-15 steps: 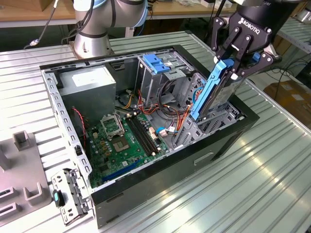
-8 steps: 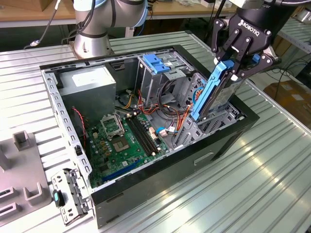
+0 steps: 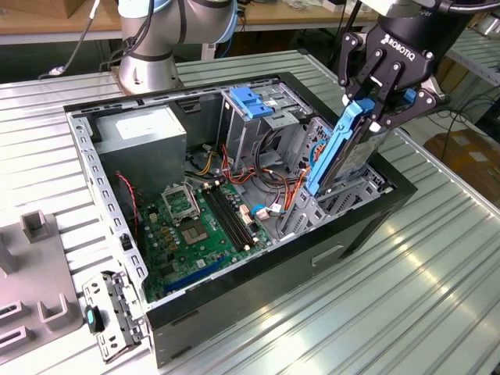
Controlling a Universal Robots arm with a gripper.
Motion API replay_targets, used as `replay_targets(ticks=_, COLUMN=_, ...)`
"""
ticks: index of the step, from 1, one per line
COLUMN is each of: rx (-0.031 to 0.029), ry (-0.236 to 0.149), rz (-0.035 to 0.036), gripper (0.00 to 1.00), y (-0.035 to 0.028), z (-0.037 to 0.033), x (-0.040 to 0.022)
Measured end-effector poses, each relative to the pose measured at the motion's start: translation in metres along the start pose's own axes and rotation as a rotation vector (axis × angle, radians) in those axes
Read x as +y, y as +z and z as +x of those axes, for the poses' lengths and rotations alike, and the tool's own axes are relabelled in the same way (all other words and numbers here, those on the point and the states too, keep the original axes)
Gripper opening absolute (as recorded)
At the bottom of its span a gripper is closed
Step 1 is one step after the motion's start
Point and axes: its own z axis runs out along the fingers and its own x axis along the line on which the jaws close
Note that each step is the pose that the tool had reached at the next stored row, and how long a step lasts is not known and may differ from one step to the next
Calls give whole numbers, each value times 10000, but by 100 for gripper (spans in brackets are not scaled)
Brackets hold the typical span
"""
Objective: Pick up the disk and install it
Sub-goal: 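Insert the disk into the insertion slot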
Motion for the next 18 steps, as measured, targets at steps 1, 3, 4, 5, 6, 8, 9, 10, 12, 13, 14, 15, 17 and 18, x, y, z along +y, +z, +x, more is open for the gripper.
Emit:
replay_targets(ticks=1, rx=-1, ry=0, rz=0, gripper=37, y=5, z=0, x=0)
replay_targets(ticks=3, rx=-1, ry=-1, rz=0, gripper=37, y=14, z=0, x=0)
replay_targets(ticks=4, rx=-1, ry=0, rz=0, gripper=37, y=17, z=0, x=0)
replay_targets(ticks=5, rx=0, ry=0, rz=0, gripper=37, y=23, z=0, x=0)
replay_targets(ticks=6, rx=-1, ry=0, rz=0, gripper=37, y=28, z=0, x=0)
replay_targets(ticks=8, rx=-1, ry=0, rz=0, gripper=37, y=37, z=0, x=-1)
replay_targets(ticks=9, rx=-1, ry=0, rz=0, gripper=37, y=43, z=0, x=-1)
replay_targets(ticks=10, rx=-1, ry=0, rz=0, gripper=37, y=47, z=0, x=-1)
replay_targets(ticks=12, rx=-1, ry=0, rz=0, gripper=37, y=55, z=0, x=-1)
replay_targets(ticks=13, rx=-1, ry=0, rz=0, gripper=37, y=59, z=1, x=-1)
replay_targets(ticks=14, rx=0, ry=0, rz=1, gripper=37, y=62, z=0, x=-1)
replay_targets(ticks=15, rx=-1, ry=0, rz=1, gripper=37, y=66, z=1, x=-1)
replay_targets(ticks=17, rx=-1, ry=0, rz=0, gripper=37, y=72, z=1, x=-1)
replay_targets(ticks=18, rx=-1, ry=0, rz=0, gripper=37, y=75, z=1, x=-1)
